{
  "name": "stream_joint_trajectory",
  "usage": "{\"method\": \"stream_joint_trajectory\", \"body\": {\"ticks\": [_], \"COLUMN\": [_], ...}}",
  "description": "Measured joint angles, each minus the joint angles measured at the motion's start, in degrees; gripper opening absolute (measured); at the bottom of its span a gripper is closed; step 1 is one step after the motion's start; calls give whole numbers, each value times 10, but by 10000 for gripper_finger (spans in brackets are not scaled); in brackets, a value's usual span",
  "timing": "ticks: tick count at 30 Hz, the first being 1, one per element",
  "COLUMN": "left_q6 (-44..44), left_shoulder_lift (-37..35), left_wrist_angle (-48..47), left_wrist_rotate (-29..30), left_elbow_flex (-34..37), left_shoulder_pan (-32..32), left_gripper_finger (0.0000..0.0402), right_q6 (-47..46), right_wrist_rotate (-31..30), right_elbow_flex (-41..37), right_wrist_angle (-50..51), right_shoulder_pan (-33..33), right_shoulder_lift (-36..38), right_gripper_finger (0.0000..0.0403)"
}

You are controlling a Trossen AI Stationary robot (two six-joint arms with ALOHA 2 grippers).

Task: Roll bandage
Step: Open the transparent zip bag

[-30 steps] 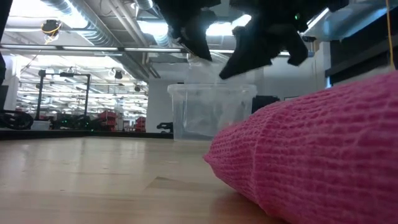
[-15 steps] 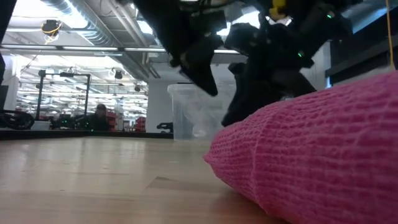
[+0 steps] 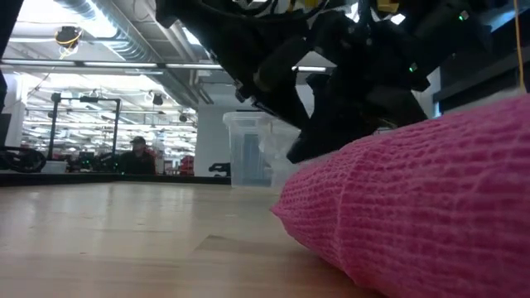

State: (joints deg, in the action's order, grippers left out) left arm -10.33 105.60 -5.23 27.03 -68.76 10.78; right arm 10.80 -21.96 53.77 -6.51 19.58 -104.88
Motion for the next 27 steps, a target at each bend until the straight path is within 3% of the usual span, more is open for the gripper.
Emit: {"method": "stream_joint_trajectory", "body": {"ticks": [7, 13, 17, 23, 27], "left_q6": [2, 4, 3, 1, -3], "left_shoulder_lift": [6, 3, 3, 3, 3], "left_wrist_angle": [15, -18, -28, -35, -33], "left_wrist_rotate": [-19, -20, -20, -20, -20], "left_elbow_flex": [0, -5, -6, -6, -6], "left_shoulder_pan": [1, 1, 1, 1, 1], "left_gripper_finger": [2, 3, 3, 3, 4], "right_q6": [-1, -45, -70, -83, -114], "right_wrist_rotate": [5, 34, 53, 66, 61], "right_elbow_flex": [0, 1, 20, 66, 105], "right_wrist_angle": [-34, -21, 11, 146, 234], "right_shoulder_pan": [-1, -1, 5, 35, 62], "right_shoulder_lift": [0, 0, 8, 39, 62], "right_gripper_finger": [4, 37, 88, 180, 219]}}
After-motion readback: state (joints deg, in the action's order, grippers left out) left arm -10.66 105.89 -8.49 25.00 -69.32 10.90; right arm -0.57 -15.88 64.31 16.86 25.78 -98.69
